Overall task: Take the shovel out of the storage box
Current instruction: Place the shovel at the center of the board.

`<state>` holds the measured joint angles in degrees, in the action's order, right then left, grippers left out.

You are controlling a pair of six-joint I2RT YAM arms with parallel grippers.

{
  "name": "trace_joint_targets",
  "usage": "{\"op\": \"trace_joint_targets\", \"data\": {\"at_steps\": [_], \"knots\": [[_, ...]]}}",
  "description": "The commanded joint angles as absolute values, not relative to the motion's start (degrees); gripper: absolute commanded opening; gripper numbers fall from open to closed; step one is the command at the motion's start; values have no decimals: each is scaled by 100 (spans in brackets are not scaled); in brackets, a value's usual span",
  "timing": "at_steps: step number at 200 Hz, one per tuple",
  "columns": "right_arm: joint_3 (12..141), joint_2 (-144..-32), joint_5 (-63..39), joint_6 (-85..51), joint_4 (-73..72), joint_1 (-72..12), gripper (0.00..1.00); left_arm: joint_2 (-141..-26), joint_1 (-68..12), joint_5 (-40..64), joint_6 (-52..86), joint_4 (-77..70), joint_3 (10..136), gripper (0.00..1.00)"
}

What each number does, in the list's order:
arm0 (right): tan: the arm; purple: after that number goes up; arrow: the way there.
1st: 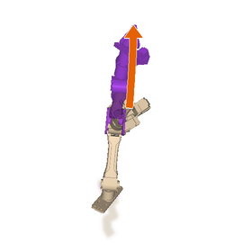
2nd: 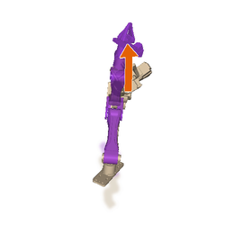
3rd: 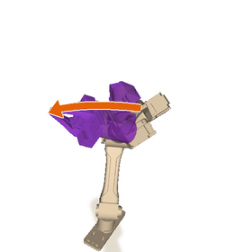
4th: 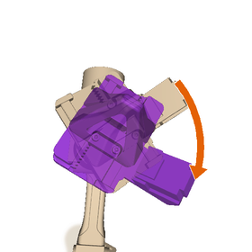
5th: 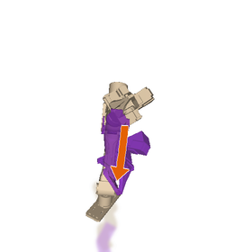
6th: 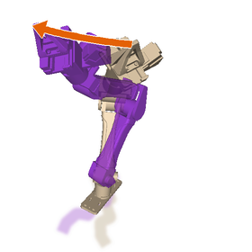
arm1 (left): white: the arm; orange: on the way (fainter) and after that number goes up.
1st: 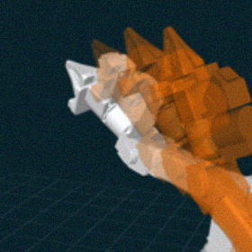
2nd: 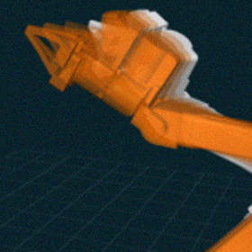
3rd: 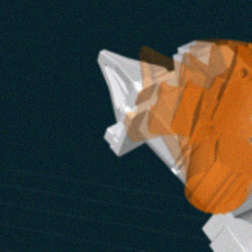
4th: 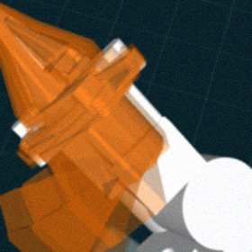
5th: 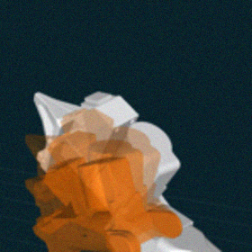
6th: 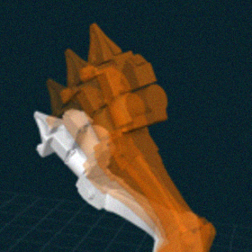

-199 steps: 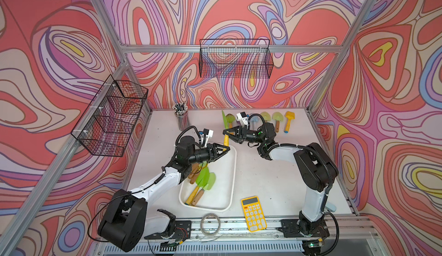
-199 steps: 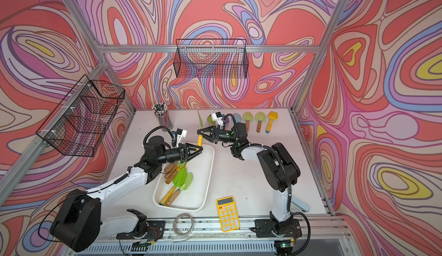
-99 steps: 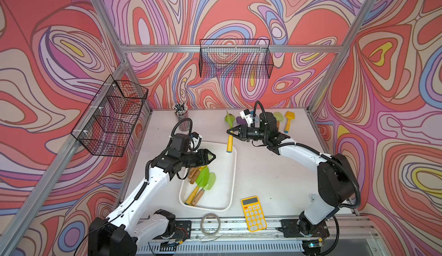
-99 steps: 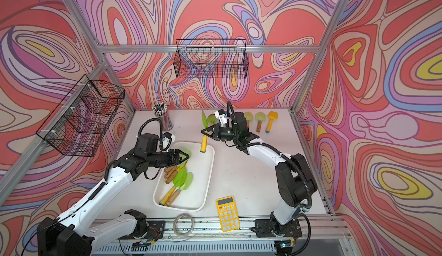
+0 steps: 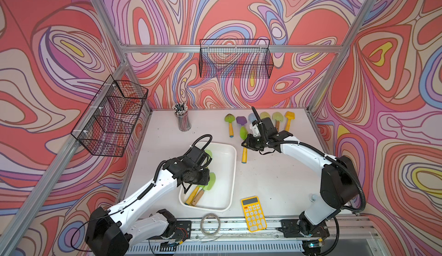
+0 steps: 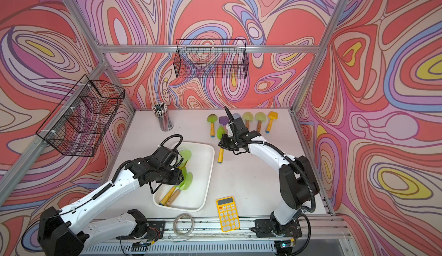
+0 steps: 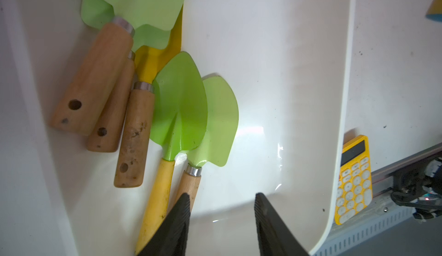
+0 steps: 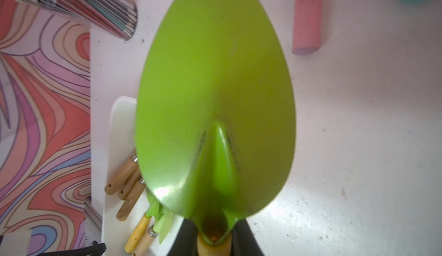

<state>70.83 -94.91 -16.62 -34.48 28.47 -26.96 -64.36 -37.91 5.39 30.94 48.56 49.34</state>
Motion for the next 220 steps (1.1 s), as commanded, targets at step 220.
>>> {"op": "trace_joint_targets", "data": {"at_steps": [220], "knots": [[7600, -11354, -632, -3553, 3216, -3279, 15, -5764, -4288, -131, 4451, 4487, 3409, 54]]}}
